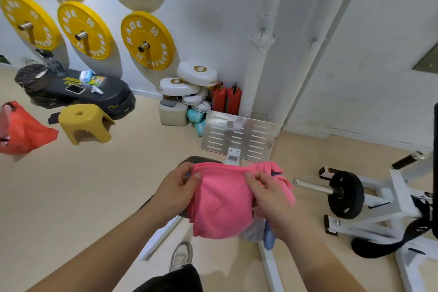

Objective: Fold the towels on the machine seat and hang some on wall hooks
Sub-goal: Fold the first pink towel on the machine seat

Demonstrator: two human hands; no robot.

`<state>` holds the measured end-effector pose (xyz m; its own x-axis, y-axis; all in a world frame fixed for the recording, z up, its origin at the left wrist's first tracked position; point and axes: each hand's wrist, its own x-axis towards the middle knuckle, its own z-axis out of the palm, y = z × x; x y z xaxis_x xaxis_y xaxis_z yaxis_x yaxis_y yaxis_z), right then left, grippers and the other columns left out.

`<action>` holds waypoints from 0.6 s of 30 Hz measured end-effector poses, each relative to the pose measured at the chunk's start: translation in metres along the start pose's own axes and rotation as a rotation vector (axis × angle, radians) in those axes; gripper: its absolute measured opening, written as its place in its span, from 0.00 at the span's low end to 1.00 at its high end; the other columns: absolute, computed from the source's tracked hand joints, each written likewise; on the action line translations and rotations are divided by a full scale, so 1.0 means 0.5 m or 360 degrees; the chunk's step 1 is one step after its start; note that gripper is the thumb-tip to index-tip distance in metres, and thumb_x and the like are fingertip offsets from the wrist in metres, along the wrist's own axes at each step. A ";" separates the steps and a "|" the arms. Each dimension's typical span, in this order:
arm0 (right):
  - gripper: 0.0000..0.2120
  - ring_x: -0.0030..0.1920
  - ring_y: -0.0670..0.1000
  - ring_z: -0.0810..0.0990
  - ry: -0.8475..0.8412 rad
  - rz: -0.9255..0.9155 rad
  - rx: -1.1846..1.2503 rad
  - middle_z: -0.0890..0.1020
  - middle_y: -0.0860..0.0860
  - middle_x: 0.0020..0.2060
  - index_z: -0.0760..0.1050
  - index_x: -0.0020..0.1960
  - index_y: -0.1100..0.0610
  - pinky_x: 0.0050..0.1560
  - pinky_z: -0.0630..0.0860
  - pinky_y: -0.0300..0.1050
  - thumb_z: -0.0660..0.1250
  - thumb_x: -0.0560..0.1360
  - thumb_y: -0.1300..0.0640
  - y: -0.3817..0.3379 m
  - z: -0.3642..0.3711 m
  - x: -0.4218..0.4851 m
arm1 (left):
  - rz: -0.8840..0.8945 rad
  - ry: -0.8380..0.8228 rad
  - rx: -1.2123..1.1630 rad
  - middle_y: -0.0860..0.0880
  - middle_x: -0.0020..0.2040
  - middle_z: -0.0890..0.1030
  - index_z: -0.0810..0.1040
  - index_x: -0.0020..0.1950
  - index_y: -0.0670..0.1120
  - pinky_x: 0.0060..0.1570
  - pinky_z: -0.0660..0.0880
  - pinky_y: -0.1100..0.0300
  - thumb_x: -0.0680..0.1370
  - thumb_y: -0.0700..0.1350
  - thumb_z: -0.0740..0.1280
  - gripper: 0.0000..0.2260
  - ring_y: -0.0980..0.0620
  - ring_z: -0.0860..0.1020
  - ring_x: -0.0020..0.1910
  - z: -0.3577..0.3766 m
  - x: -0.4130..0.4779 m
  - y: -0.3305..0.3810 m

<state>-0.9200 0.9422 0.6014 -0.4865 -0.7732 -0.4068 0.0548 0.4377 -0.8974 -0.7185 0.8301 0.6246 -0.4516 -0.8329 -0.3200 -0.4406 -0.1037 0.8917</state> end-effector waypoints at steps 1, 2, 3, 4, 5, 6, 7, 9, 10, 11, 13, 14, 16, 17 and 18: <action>0.21 0.32 0.50 0.69 0.0004 0.0006 -0.0027 0.68 0.50 0.32 0.75 0.47 0.59 0.31 0.68 0.42 0.65 0.81 0.40 0.008 0.019 0.022 | -0.0041 -0.0009 0.0006 0.47 0.44 0.83 0.79 0.53 0.53 0.29 0.79 0.57 0.85 0.49 0.62 0.06 0.50 0.81 0.38 -0.013 0.025 -0.013; 0.21 0.33 0.49 0.67 0.0019 0.0014 -0.0040 0.67 0.49 0.32 0.74 0.44 0.57 0.32 0.66 0.42 0.65 0.80 0.39 0.016 0.037 0.046 | -0.0088 -0.0032 0.0018 0.48 0.43 0.82 0.79 0.53 0.53 0.29 0.79 0.57 0.85 0.49 0.62 0.06 0.50 0.80 0.38 -0.024 0.052 -0.026; 0.19 0.32 0.48 0.67 0.0042 0.0028 -0.0036 0.66 0.47 0.31 0.73 0.41 0.54 0.33 0.66 0.41 0.65 0.81 0.39 0.023 0.056 0.074 | -0.0127 -0.0057 0.0052 0.50 0.42 0.82 0.79 0.52 0.53 0.31 0.79 0.56 0.84 0.49 0.62 0.06 0.50 0.80 0.39 -0.035 0.085 -0.040; 0.17 0.32 0.46 0.67 0.0063 0.0047 -0.0032 0.67 0.44 0.30 0.73 0.40 0.51 0.33 0.66 0.39 0.65 0.81 0.40 0.027 0.074 0.105 | -0.0145 -0.0082 0.0103 0.51 0.42 0.81 0.78 0.51 0.54 0.34 0.78 0.56 0.84 0.50 0.62 0.06 0.51 0.79 0.39 -0.045 0.124 -0.057; 0.16 0.32 0.45 0.68 0.0094 0.0078 -0.0040 0.68 0.42 0.29 0.73 0.40 0.50 0.34 0.67 0.39 0.65 0.82 0.42 0.034 0.093 0.143 | -0.0157 -0.0111 0.0155 0.52 0.41 0.80 0.78 0.50 0.53 0.37 0.77 0.57 0.84 0.50 0.62 0.06 0.52 0.78 0.39 -0.052 0.165 -0.073; 0.14 0.33 0.45 0.70 0.0129 0.0130 -0.0055 0.70 0.42 0.30 0.74 0.41 0.49 0.34 0.69 0.40 0.65 0.82 0.45 0.039 0.112 0.184 | -0.0171 -0.0139 0.0201 0.52 0.41 0.79 0.77 0.49 0.52 0.37 0.76 0.58 0.84 0.49 0.62 0.06 0.52 0.77 0.39 -0.058 0.207 -0.088; 0.12 0.34 0.47 0.72 0.0168 0.0215 -0.0077 0.72 0.44 0.32 0.75 0.42 0.50 0.33 0.72 0.42 0.65 0.82 0.47 0.043 0.132 0.227 | -0.0199 -0.0163 0.0237 0.52 0.41 0.79 0.77 0.49 0.51 0.35 0.75 0.60 0.84 0.49 0.62 0.06 0.52 0.77 0.38 -0.063 0.249 -0.100; 0.10 0.40 0.53 0.75 0.0211 0.0375 -0.0133 0.74 0.50 0.36 0.76 0.45 0.56 0.36 0.78 0.47 0.66 0.81 0.51 0.053 0.165 0.311 | -0.0277 -0.0222 0.0278 0.51 0.39 0.77 0.76 0.48 0.49 0.29 0.73 0.62 0.84 0.48 0.63 0.07 0.52 0.75 0.34 -0.071 0.336 -0.131; 0.10 0.42 0.54 0.75 0.0207 0.0441 -0.0145 0.75 0.53 0.38 0.76 0.47 0.59 0.40 0.80 0.51 0.66 0.81 0.53 0.061 0.176 0.350 | -0.0316 -0.0249 0.0296 0.50 0.38 0.77 0.76 0.48 0.48 0.28 0.74 0.60 0.84 0.47 0.63 0.07 0.51 0.75 0.34 -0.074 0.377 -0.149; 0.10 0.45 0.56 0.76 0.0195 0.0524 -0.0108 0.76 0.55 0.40 0.77 0.49 0.60 0.45 0.83 0.55 0.67 0.80 0.53 0.069 0.186 0.386 | -0.0349 -0.0271 0.0317 0.49 0.39 0.77 0.76 0.50 0.46 0.30 0.77 0.57 0.83 0.47 0.63 0.07 0.50 0.76 0.35 -0.077 0.416 -0.165; 0.08 0.46 0.57 0.79 0.0179 0.0685 0.0045 0.77 0.56 0.45 0.77 0.50 0.58 0.47 0.85 0.57 0.68 0.79 0.53 0.075 0.202 0.444 | -0.0376 -0.0293 0.0367 0.49 0.39 0.78 0.77 0.52 0.45 0.40 0.79 0.52 0.83 0.47 0.63 0.07 0.46 0.77 0.39 -0.083 0.488 -0.195; 0.07 0.46 0.57 0.79 0.0186 0.0719 0.0092 0.77 0.56 0.46 0.77 0.50 0.57 0.45 0.86 0.55 0.68 0.80 0.53 0.074 0.209 0.467 | -0.0375 -0.0300 0.0396 0.50 0.38 0.77 0.77 0.51 0.45 0.43 0.77 0.53 0.83 0.47 0.64 0.06 0.46 0.76 0.40 -0.086 0.520 -0.205; 0.05 0.46 0.57 0.78 0.0221 0.0751 0.0127 0.78 0.57 0.47 0.77 0.50 0.56 0.46 0.86 0.56 0.68 0.81 0.55 0.072 0.220 0.513 | -0.0386 -0.0300 0.0424 0.51 0.37 0.77 0.78 0.48 0.48 0.45 0.77 0.53 0.82 0.46 0.65 0.05 0.45 0.76 0.41 -0.087 0.578 -0.220; 0.04 0.47 0.57 0.78 0.0249 0.0756 0.0142 0.78 0.57 0.49 0.77 0.52 0.56 0.49 0.86 0.58 0.68 0.82 0.55 0.073 0.224 0.533 | -0.0410 -0.0296 0.0391 0.50 0.37 0.78 0.78 0.46 0.50 0.46 0.80 0.49 0.82 0.46 0.66 0.05 0.45 0.78 0.40 -0.087 0.606 -0.230; 0.04 0.48 0.56 0.78 0.0282 0.0740 0.0184 0.78 0.57 0.50 0.78 0.54 0.56 0.51 0.85 0.58 0.68 0.82 0.55 0.072 0.227 0.549 | -0.0444 -0.0285 0.0318 0.50 0.37 0.79 0.79 0.45 0.52 0.49 0.83 0.45 0.81 0.46 0.67 0.06 0.43 0.79 0.41 -0.085 0.632 -0.237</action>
<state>-0.9526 0.6934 0.4381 -0.5275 -0.4148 -0.7415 0.3919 0.6555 -0.6455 -0.7760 0.5560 0.4312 -0.4136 -0.6777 -0.6080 -0.6999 -0.1903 0.6884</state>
